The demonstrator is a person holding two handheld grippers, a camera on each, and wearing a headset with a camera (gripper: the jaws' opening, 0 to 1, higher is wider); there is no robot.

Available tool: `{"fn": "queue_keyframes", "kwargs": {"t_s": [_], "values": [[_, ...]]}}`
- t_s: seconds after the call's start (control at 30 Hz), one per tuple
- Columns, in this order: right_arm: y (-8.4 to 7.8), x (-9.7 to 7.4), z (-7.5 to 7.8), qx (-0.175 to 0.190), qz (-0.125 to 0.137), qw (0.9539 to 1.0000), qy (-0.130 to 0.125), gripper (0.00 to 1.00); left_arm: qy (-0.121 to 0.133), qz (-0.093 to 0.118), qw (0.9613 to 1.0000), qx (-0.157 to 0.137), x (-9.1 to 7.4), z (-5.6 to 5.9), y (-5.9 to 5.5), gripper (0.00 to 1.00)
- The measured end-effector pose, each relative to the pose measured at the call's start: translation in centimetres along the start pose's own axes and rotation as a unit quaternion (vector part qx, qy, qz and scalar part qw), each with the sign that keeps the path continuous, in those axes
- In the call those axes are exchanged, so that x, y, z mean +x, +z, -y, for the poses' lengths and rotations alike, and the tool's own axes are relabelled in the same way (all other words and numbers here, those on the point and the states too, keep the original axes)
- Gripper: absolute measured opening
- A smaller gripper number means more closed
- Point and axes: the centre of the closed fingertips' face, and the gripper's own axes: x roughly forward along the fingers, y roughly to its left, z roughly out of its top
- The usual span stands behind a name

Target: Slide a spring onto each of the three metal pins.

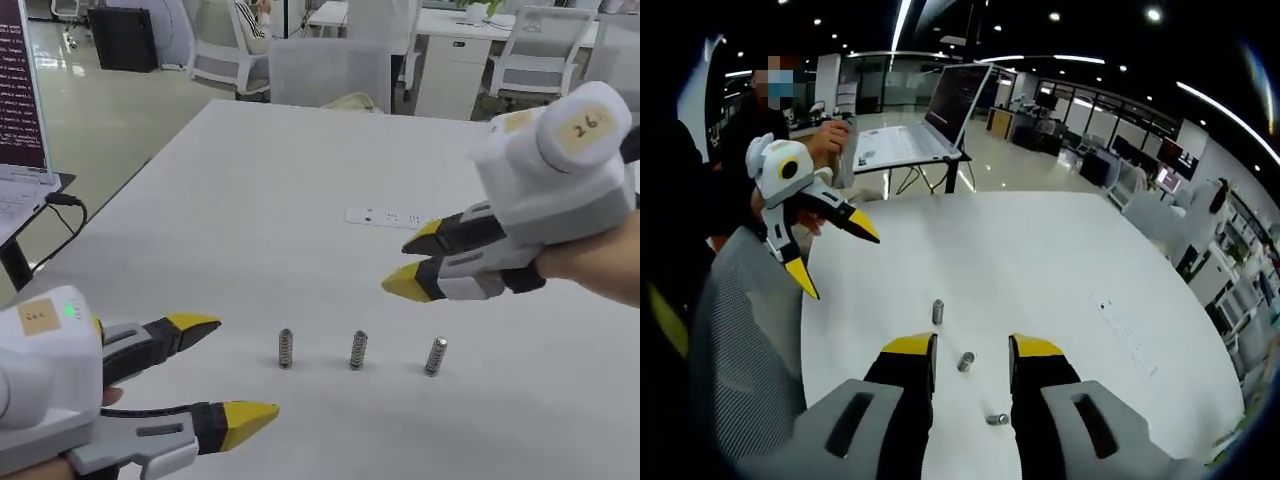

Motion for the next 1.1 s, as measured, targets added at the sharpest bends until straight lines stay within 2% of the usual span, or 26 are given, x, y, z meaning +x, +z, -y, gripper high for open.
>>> {"fn": "queue_keyframes", "kwargs": {"t_s": [0.13, 0.3, 0.47, 0.63, 1.1], "values": [[-0.3, -1.2, 0.1, 0.018, 0.025, 0.9994, -0.014, 0.26, 0.0, 0.0, 1.0, 0.002, 0.0, 0.2, 0.2, 0.57], [-1.6, -2.7, 0.3, 0.038, 0.046, 0.9977, -0.032, 0.28, -0.001, -0.001, 1.0, 0.003, 0.0, 0.3, 0.2, 0.57], [-2.8, -3.6, 0.0, 0.062, 0.067, 0.9951, -0.04, 0.29, 0.0, -0.002, 1.0, 0.003, 0.0, 0.4, 0.2, 0.57], [-4.7, -3.9, -0.5, 0.073, 0.068, 0.9939, -0.049, 0.31, 0.0, -0.002, 1.0, 0.001, 0.0, 0.3, 0.1, 0.57], [-9.7, -4.4, -1.1, 0.131, 0.08, 0.9859, -0.068, 0.4, 0.001, -0.007, 0.9999, -0.01, 0.1, -0.1, -0.6, 0.58]]}}
